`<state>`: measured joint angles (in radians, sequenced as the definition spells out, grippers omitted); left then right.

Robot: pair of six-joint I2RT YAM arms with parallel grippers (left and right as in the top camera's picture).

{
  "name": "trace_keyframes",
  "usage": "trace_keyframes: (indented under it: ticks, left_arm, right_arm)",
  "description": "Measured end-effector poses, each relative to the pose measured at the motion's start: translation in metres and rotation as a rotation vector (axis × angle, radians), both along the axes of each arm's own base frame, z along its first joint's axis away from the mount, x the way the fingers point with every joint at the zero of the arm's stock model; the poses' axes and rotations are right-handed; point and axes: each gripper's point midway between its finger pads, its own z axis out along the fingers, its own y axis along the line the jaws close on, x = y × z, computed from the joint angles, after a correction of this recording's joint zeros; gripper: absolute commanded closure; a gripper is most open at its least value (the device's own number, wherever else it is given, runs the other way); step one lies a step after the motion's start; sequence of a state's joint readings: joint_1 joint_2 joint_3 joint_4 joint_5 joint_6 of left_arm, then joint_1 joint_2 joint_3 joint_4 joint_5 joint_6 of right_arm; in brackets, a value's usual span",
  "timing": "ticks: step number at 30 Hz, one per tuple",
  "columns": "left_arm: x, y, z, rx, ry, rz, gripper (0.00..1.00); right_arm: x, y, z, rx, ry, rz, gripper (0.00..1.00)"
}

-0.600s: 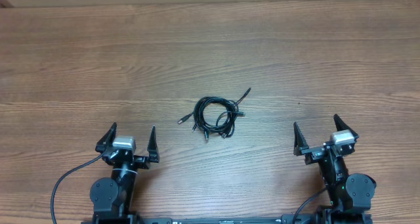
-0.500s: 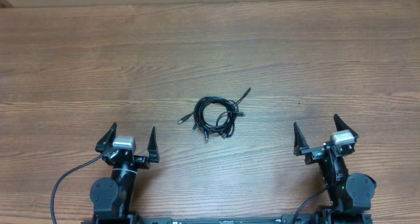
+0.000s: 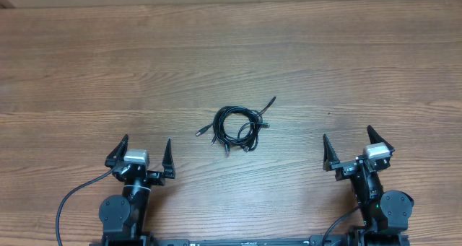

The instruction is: Untangle cables

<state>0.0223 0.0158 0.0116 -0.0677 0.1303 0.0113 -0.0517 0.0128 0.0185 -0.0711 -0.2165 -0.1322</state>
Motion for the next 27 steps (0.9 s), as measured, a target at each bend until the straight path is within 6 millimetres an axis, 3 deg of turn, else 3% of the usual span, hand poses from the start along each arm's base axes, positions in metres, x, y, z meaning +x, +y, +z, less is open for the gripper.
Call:
trace_keyframes:
  ticks: [15, 27]
  left_arm:
    - [0.0001, 0.0011, 0.0000, 0.013, -0.001, 0.006, 0.00]
    - [-0.0001, -0.0029, -0.0008, -0.010, 0.005, -0.016, 0.00]
  right_arm:
    - [-0.0001, 0.0006, 0.0004, 0.002, -0.001, 0.003, 0.00]
    - [0.0016, -0.0089, -0.0011, 0.111, 0.022, -0.054, 0.00]
